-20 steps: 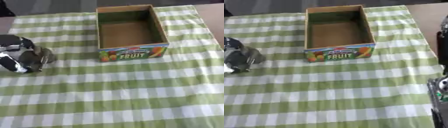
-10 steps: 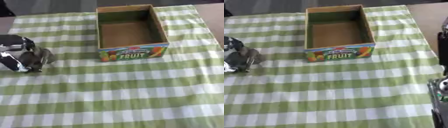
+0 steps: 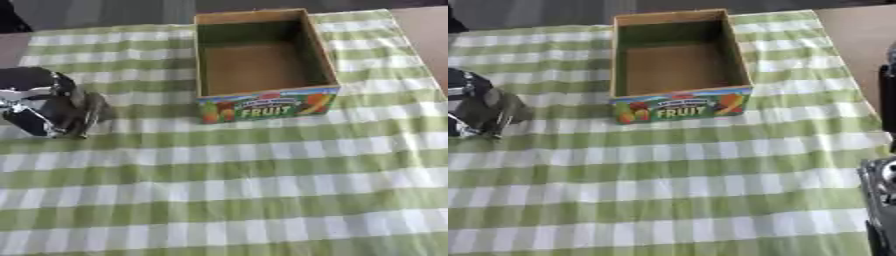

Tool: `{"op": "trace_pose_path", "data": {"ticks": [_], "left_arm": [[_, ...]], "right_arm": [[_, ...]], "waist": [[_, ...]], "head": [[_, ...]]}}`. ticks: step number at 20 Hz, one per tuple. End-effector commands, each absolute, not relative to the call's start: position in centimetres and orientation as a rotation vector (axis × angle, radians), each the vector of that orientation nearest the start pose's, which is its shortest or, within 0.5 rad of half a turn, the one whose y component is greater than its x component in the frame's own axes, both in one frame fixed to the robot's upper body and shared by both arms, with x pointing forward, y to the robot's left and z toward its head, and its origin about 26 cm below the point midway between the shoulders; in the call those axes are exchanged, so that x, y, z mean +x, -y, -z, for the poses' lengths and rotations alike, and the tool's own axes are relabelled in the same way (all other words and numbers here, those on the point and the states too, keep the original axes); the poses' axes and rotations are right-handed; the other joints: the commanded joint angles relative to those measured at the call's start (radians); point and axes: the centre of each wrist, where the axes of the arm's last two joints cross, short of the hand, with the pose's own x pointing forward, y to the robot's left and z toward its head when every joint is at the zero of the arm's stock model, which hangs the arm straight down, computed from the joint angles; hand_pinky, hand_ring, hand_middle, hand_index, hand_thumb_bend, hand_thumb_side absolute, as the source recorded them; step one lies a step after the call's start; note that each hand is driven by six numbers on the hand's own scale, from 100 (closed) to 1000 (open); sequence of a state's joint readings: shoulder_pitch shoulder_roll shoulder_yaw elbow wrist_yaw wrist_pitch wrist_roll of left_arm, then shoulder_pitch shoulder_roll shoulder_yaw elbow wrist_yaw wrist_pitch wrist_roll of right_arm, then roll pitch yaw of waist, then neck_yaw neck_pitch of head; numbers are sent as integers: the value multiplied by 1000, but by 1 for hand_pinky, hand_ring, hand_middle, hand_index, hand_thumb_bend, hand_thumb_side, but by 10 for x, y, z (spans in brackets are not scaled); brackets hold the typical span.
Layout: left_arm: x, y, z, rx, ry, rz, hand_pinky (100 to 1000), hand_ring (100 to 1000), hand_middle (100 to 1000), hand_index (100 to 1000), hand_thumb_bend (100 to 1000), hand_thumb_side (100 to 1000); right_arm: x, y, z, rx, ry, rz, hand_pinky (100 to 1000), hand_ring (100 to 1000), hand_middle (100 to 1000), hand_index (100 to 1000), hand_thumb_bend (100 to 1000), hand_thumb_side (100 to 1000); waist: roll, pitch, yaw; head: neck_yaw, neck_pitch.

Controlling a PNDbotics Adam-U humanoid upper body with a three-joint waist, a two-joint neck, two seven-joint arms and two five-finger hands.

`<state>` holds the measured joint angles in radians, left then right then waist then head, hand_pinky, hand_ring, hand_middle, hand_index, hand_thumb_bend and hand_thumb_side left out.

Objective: Pick up objects on the table and place them in the box.

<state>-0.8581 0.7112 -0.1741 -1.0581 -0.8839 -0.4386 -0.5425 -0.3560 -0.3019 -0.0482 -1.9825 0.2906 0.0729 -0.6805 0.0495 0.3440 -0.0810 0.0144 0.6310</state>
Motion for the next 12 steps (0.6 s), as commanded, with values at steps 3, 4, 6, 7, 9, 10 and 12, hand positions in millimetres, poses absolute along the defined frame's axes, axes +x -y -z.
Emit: {"op": "trace_pose_path", "data": {"ticks": [3, 4, 6, 7, 9, 10, 12], "left_arm": [[443, -371, -257, 1006, 1239, 1791, 622, 650, 683, 703, 100, 164], [443, -371, -258, 1007, 1246, 1783, 609, 636, 671, 690, 100, 168], [442, -370, -260, 1016, 1263, 1764, 562, 601, 641, 655, 100, 186], [442, -369, -260, 1022, 1272, 1751, 555, 596, 637, 648, 100, 192], [443, -369, -260, 1028, 1289, 1723, 534, 577, 625, 626, 100, 250], [443, -369, -260, 1031, 1295, 1708, 530, 574, 625, 618, 100, 268], [443, -368, -261, 1030, 1307, 1684, 525, 570, 631, 598, 100, 274]], "right_arm": [[304, 263, -220, -859, 2370, 348, 796, 651, 667, 789, 100, 652], [304, 263, -220, -859, 2370, 347, 796, 651, 667, 789, 100, 652], [304, 263, -220, -857, 2371, 346, 797, 652, 667, 789, 100, 652], [304, 263, -220, -856, 2371, 346, 797, 652, 667, 789, 100, 652], [304, 263, -220, -854, 2370, 346, 797, 652, 666, 789, 100, 652], [304, 263, -220, -853, 2369, 346, 797, 652, 666, 790, 100, 652], [304, 263, -220, -853, 2369, 346, 798, 653, 666, 790, 100, 652]], "waist": [[0, -19, 1], [1, -19, 1], [1, -20, 1], [1, -20, 1], [2, -21, 1], [2, -22, 1], [2, -23, 1]], "head": [[1, 3], [1, 3], [2, 3], [2, 3], [2, 3], [2, 3], [2, 2]]}}
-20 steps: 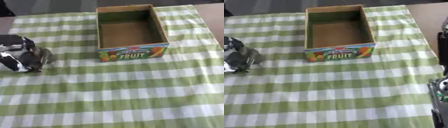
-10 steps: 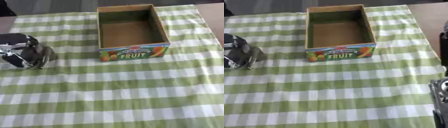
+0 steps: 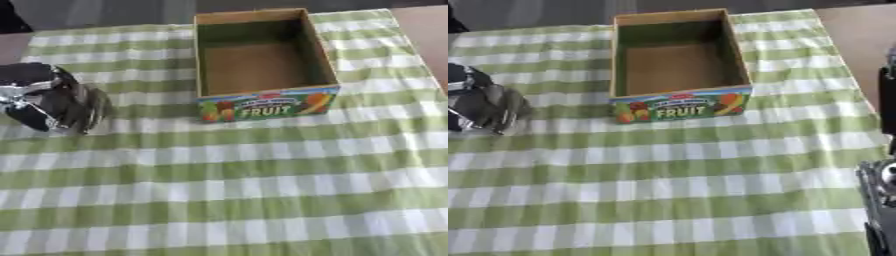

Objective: Pick up objects on the table and place them in the box.

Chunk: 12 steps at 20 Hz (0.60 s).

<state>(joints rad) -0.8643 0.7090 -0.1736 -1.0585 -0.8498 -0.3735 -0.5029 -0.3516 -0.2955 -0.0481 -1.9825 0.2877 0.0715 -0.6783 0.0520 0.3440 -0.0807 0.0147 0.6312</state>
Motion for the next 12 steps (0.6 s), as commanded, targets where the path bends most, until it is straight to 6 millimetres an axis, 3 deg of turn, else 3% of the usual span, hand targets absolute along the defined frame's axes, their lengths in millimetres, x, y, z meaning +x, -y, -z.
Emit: {"op": "trace_pose_path", "data": {"ticks": [1, 12], "left_arm": [[443, -368, -261, 1029, 1311, 1676, 525, 570, 631, 598, 100, 274], [442, -358, -278, 1039, 1394, 1616, 491, 543, 624, 556, 100, 299]], "right_arm": [[304, 263, -220, -853, 2370, 347, 798, 653, 666, 790, 100, 652], [304, 263, -219, -850, 2366, 345, 801, 655, 666, 791, 100, 653]], "waist": [[0, -23, 1], [3, -29, 6]], "head": [[2, 2], [-2, -1]]}}
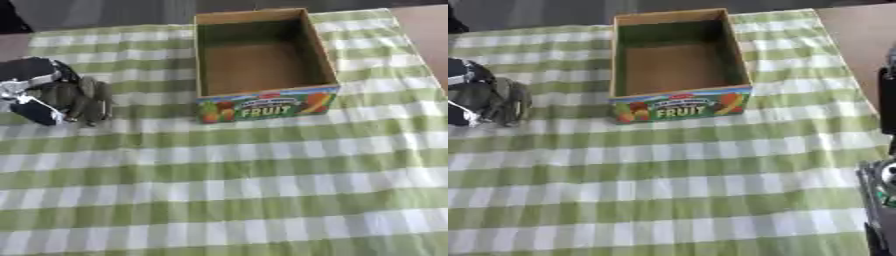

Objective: Pick up objects on the table and place them in the box.

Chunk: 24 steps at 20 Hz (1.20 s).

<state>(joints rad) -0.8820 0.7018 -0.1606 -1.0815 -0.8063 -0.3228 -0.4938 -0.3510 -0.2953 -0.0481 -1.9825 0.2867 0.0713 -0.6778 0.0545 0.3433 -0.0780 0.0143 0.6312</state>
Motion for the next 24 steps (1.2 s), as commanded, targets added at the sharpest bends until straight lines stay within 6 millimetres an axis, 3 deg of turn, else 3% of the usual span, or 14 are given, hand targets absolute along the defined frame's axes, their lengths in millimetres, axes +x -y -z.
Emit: {"op": "trace_pose_path", "data": {"ticks": [1, 12, 18, 19, 20, 24], "left_arm": [[441, -356, -281, 1041, 1411, 1608, 490, 543, 624, 556, 100, 299], [444, -313, -327, 1071, 1600, 1554, 466, 536, 633, 560, 100, 300], [453, -266, -352, 1094, 1721, 1510, 460, 538, 632, 563, 100, 305], [455, -258, -354, 1098, 1738, 1495, 461, 539, 632, 563, 100, 361], [456, -251, -355, 1102, 1751, 1480, 458, 539, 634, 565, 100, 305], [463, -226, -354, 1114, 1787, 1428, 454, 540, 638, 566, 100, 305]], "right_arm": [[304, 263, -219, -850, 2367, 345, 801, 655, 666, 791, 100, 653], [304, 263, -220, -853, 2376, 342, 801, 657, 665, 791, 100, 650], [305, 261, -223, -841, 2393, 344, 801, 658, 665, 790, 100, 649], [305, 261, -223, -837, 2396, 345, 800, 658, 666, 790, 100, 659], [305, 260, -224, -834, 2399, 345, 800, 658, 665, 790, 100, 649], [306, 258, -225, -821, 2406, 352, 800, 659, 665, 790, 100, 648]], "waist": [[1, -28, 4], [4, -34, 2], [7, -37, -19], [9, -37, -25], [10, -38, -31], [13, -34, -57]], "head": [[-2, -2], [-19, -9], [-8, -19], [-3, -21], [2, -23], [20, -32]]}}
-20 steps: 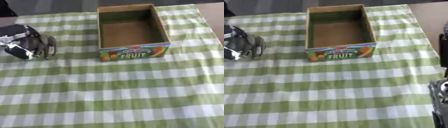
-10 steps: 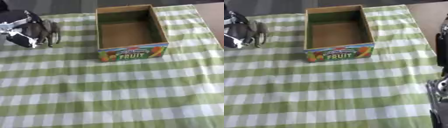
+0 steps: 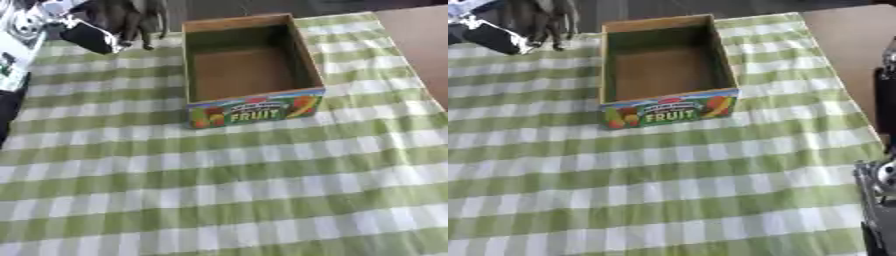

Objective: Pick up objects on the table and place them in the box.

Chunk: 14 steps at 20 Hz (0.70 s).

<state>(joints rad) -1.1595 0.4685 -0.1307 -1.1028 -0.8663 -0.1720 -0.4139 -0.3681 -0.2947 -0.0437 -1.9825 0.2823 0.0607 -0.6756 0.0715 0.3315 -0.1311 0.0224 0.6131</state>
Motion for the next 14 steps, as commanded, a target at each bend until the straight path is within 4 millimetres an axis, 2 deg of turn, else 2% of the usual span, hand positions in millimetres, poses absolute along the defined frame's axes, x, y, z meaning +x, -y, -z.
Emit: {"op": "trace_pose_path", "data": {"ticks": [1, 8, 11, 14], "left_arm": [[465, -219, -353, 1116, 1790, 1420, 454, 541, 639, 567, 100, 305], [471, -184, -353, 1194, 1843, 1392, 453, 541, 627, 571, 100, 300], [471, -175, -350, 1228, 1874, 1369, 448, 548, 633, 576, 100, 303], [473, -173, -343, 1238, 1913, 1346, 456, 557, 634, 579, 100, 302]], "right_arm": [[306, 258, -225, -815, 2407, 353, 800, 658, 665, 790, 100, 648], [307, 252, -227, -772, 2419, 354, 800, 658, 665, 790, 100, 646], [307, 249, -228, -751, 2429, 355, 800, 658, 665, 790, 100, 645], [308, 244, -232, -716, 2449, 353, 800, 659, 665, 790, 100, 643]], "waist": [[-3, -20, -13], [9, -3, -56], [14, 4, -74], [25, 11, -113]], "head": [[18, -17], [52, -23], [75, -21], [109, -24]]}}
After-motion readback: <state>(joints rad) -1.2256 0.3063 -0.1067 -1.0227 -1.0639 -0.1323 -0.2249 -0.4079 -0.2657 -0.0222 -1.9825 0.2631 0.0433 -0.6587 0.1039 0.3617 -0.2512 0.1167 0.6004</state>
